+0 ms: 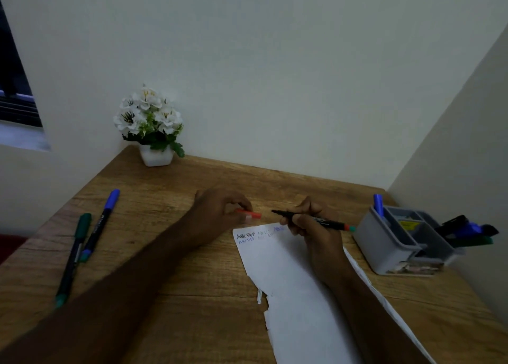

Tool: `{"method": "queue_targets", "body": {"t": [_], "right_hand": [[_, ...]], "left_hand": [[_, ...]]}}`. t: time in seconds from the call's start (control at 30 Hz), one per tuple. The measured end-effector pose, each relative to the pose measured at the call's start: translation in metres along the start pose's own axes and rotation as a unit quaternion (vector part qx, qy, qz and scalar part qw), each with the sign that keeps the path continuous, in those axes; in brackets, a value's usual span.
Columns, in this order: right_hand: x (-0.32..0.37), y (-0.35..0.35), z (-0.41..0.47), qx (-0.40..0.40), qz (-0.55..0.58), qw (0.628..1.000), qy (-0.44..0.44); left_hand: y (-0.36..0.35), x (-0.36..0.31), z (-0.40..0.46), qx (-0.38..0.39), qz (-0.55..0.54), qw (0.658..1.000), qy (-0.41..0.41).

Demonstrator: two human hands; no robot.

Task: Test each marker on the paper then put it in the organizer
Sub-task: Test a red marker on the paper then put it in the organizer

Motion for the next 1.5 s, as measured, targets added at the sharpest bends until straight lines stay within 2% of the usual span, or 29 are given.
{"method": "queue_targets", "body": {"t": [0.07,0.2,0.57,0.73,0.9,1.1,1.2,1.3,1.4,1.5], "right_hand": [[-0.001,-0.001,0.000,0.006,0.061,0.998,-0.030],[0.003,-0.004,-0.001,0.010,0.082,0.996,-0.030],[-0.002,-0.007,0.000,0.043,0.050,0.998,-0.021],[-0.006,-0.009,0.000,0.053,-0.045,0.997,-0.016],[-0.005,-0.013,-0.001,0.072,-0.004,0.996,-0.046],[-0.007,-0.017,-0.002,0.087,-0.023,0.994,-0.054],[-0.007,-0.016,-0.002,0.076,-0.032,0.995,-0.063],[0.000,-0.013,-0.004,0.029,-0.039,0.998,-0.047],[0.017,0.000,-0.001,-0.020,-0.056,0.998,-0.022],[0.032,0.023,0.000,-0.027,-0.087,0.996,-0.016]], "left_hand": [[-0.001,-0.005,-0.001,-0.008,-0.058,0.998,-0.003],[-0.003,-0.012,-0.003,0.007,-0.114,0.993,-0.013],[-0.002,-0.030,-0.004,0.026,-0.145,0.989,-0.029],[-0.011,-0.035,-0.008,0.061,-0.189,0.980,-0.001],[-0.014,-0.037,-0.008,0.057,-0.230,0.971,0.021],[-0.016,-0.032,-0.009,0.047,-0.258,0.964,0.047],[-0.013,-0.037,-0.007,0.047,-0.258,0.964,0.038],[-0.010,-0.041,-0.005,0.031,-0.263,0.963,0.042],[-0.003,-0.037,-0.005,-0.008,-0.277,0.957,0.079],[0.007,-0.030,-0.009,-0.068,-0.279,0.951,0.111]]}}
Point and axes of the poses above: each hand's wrist, its own z-axis towards the middle knuckle, its own y-axis out of the back of the hand, x = y × z, the point moved 7 cm from there along z, towards the middle knuckle, and after that the axes turned 15 degrees about -x, right-handed, at the moved point
